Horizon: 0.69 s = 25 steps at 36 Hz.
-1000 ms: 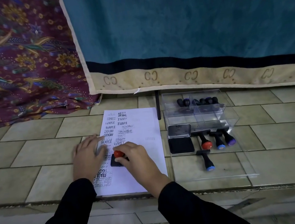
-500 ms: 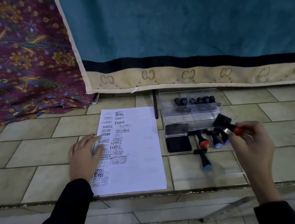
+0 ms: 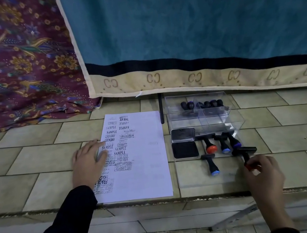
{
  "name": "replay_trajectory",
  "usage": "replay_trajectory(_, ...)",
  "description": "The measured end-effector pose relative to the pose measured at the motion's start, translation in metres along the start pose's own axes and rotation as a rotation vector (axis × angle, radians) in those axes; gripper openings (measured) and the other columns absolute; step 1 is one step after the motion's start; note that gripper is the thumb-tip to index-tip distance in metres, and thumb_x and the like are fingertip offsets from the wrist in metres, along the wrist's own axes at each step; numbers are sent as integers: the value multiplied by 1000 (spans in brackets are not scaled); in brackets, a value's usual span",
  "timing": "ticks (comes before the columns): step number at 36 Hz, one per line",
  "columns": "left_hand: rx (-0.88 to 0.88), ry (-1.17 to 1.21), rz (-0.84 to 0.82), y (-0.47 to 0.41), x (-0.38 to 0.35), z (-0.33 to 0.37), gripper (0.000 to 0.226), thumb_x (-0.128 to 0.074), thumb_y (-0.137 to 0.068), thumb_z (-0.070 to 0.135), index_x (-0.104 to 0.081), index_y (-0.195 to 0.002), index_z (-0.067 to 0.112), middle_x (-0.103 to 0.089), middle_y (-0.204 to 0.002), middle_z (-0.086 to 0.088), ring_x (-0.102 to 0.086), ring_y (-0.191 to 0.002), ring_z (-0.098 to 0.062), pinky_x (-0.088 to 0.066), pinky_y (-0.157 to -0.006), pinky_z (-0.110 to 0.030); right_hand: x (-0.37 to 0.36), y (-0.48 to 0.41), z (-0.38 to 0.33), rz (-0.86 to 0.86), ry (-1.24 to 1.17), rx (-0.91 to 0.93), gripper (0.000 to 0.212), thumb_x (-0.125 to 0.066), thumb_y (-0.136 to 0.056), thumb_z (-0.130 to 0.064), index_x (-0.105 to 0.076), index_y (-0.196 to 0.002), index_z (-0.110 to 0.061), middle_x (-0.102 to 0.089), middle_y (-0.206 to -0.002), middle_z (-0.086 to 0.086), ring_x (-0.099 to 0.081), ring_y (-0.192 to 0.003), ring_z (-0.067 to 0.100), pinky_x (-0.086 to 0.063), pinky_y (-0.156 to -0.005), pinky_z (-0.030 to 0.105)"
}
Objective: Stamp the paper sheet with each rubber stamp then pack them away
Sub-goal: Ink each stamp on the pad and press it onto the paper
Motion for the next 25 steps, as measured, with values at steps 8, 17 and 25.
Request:
replay_trajectory(8, 1, 0, -6, 1, 3, 4, 41, -48, -85, 44, -64, -120, 32, -55, -138, 8, -45, -127, -18, -17, -111, -34, -5, -1, -1, -111, 74, -29, 26, -76, -65, 9, -59, -75, -9, -53, -86, 6, -50, -65, 21, -38, -62, 26)
replay_trajectory(17, -6, 9, 5, 2, 4, 5, 31, -58, -90, 33, -64, -120, 31, -56, -137, 7, -46, -127, -18, -18, -112, -38, -2, -44, -68, -19, -4, 103, 11, -68, -79, -8, -60, -86, -10, -55, -93, 6, -50, -90, 22, -37, -74, 29)
replay_trajectory(25, 0, -12, -2, 2, 6, 8, 33, -55, -89, 37, -64, -120, 31, -56, -137, 7, -46, -128, -18, -18, -112, -37, -112, -137, -151, -309, 41, 249, 19, -50, -91, -5, -67, -100, -6, -66, -104, 12, -60, -87, 19, -46, -76, 24)
Point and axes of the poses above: each hand's wrist, its own y-axis away from the middle knuckle, its own x-axis out of the back of the hand, z = x × y, the point moved 8 cm from there along -y, towards the middle knuckle
